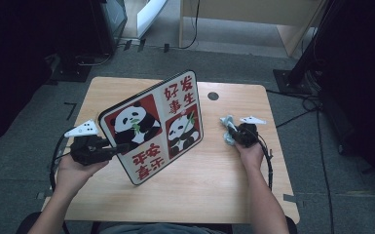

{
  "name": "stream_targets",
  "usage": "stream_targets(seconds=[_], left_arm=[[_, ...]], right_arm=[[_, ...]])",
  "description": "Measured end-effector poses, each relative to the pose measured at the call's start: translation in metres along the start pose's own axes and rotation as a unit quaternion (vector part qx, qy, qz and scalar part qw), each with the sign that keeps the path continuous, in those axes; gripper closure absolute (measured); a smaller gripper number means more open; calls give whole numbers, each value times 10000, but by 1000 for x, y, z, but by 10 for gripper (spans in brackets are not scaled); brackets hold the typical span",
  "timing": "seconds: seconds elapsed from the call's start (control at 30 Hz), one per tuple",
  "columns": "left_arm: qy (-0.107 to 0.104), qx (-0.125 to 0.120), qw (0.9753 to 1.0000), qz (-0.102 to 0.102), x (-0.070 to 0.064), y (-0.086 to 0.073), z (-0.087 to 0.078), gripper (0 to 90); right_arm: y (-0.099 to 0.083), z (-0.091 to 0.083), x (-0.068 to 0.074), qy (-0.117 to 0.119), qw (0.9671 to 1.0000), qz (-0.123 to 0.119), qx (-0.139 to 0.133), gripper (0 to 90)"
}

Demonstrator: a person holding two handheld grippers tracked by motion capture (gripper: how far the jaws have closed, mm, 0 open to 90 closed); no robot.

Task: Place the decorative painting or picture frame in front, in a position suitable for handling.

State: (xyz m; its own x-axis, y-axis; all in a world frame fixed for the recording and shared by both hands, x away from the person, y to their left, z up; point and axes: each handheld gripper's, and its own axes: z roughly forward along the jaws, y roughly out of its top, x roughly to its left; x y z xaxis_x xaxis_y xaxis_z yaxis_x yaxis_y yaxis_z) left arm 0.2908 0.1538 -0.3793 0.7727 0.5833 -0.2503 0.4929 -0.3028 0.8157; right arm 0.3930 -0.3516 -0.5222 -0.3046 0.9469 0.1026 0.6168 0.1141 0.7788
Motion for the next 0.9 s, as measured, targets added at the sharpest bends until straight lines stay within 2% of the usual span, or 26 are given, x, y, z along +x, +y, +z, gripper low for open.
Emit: stream_targets(seconds=[0.1, 0.17, 0.23, 0.3, 0.37, 0.43, 0.6, 0.73, 0.9], left_arm=[[-38, -32, 10000, -32, 1, 0, 1, 692], [-54, -72, 9999, -46, 1, 0, 2, 708], [-128, -114, 9998, -67, 2, 0, 3, 723], [-117, -117, 9999, -51, 2, 0, 3, 740], [-127, -128, 9998, -35, 1, -1, 4, 760], [-117, -129, 9998, 14, 0, -1, 4, 785], [-169, -136, 9998, -21, -1, -1, 3, 802], [-184, -136, 9997, -36, -1, -2, 3, 804], [-162, -130, 9998, -68, -4, -2, 2, 805]], right_arm=[[2, -1, -1, 29, 10000, -47, 66, 786], [6, -3, -3, 18, 9999, 5, 123, 789], [8, -7, -5, 61, 9999, 89, -10, 792], [11, -11, -7, 113, 9996, 223, -149, 793], [14, -15, -8, 179, 9995, 203, -168, 793], [19, -17, -6, 295, 9993, 223, -78, 792], [30, -26, 0, 399, 9992, 78, -35, 793], [37, -32, 6, 611, 9981, -37, 108, 793], [44, -47, 15, 745, 9968, -223, 198, 792]])
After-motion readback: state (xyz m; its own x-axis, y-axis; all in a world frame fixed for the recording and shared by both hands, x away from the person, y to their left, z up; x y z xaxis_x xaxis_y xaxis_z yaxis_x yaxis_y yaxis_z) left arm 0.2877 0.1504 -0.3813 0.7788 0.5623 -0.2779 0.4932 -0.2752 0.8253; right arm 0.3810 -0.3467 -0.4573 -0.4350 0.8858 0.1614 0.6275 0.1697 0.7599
